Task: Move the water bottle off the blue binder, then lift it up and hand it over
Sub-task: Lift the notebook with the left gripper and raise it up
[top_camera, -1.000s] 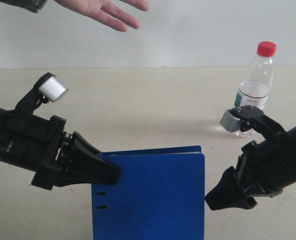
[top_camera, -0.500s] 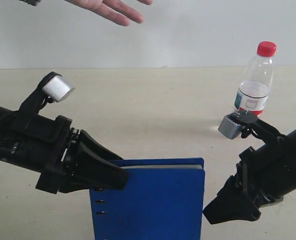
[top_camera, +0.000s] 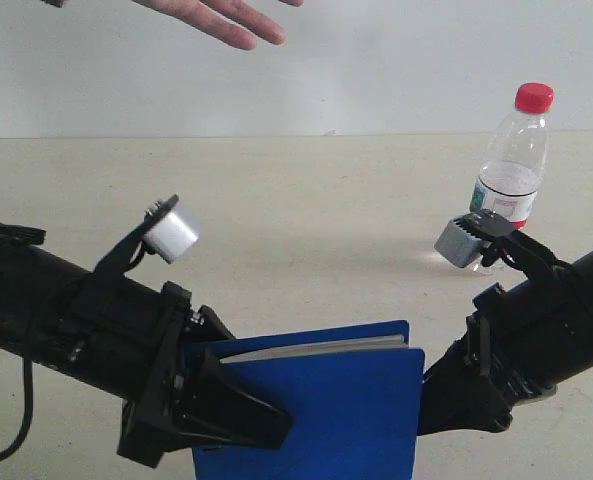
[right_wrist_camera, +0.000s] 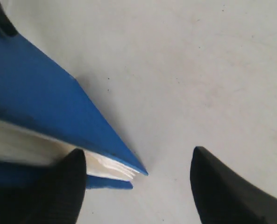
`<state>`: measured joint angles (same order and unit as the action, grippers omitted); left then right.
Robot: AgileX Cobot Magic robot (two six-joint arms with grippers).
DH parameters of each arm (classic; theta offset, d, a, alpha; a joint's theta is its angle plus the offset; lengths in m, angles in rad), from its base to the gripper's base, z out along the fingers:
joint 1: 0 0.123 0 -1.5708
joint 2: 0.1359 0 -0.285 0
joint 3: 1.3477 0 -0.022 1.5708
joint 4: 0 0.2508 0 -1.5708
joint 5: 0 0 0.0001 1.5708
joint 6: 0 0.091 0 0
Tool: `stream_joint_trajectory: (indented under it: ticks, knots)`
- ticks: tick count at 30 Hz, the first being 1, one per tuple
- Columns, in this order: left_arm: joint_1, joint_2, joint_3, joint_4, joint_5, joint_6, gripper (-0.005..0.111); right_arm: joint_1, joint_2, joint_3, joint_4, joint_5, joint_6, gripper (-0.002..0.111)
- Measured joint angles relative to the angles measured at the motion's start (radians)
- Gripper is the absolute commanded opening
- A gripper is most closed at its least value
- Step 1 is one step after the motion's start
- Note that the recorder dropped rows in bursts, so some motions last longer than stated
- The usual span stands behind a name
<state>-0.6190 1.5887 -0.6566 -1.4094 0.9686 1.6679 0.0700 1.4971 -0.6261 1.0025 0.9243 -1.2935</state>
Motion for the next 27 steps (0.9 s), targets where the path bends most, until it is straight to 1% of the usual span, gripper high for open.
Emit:
stream_joint_trajectory:
  ticks: [3, 5, 6, 8, 9, 15, 17, 19, 23, 27]
  knots:
    - [-0.029, 0.023, 0.0, -0.001, -0.064, 0.002, 0.049, 0.0, 0.0, 0.0, 0.011, 0.003, -0.001, 0.058]
    - [-0.035, 0.023, 0.0, -0.01, -0.101, 0.0, 0.04, 0.0, 0.0, 0.0, 0.015, 0.003, -0.002, 0.058]
    - [-0.037, 0.023, 0.0, -0.011, -0.11, 0.0, 0.032, 0.0, 0.0, 0.0, 0.015, 0.005, -0.002, 0.058]
    - [-0.039, 0.023, 0.0, -0.011, -0.113, -0.002, 0.01, 0.0, 0.0, 0.0, 0.015, 0.0, -0.002, 0.056]
    - [-0.04, 0.023, 0.0, -0.011, -0.108, -0.002, 0.006, 0.0, 0.0, 0.0, 0.015, -0.002, -0.002, 0.053]
    - [-0.042, 0.021, 0.0, -0.013, -0.119, -0.004, 0.005, 0.0, 0.0, 0.0, 0.021, 0.01, -0.004, 0.023]
    - [-0.045, 0.005, 0.0, -0.011, -0.156, -0.015, 0.005, 0.0, 0.0, 0.0, 0.018, 0.015, -0.004, 0.013]
    - [-0.05, -0.028, 0.001, 0.005, -0.207, -0.031, 0.005, 0.0, 0.0, -0.001, -0.001, 0.007, 0.001, 0.0]
    - [-0.052, -0.137, 0.006, 0.049, -0.392, -0.078, 0.005, 0.0, -0.007, -0.001, -0.074, -0.002, 0.052, 0.0]
    - [-0.052, -0.25, 0.007, 0.079, -0.551, -0.117, 0.005, 0.0, -0.073, -0.001, -0.134, -0.061, 0.129, 0.0]
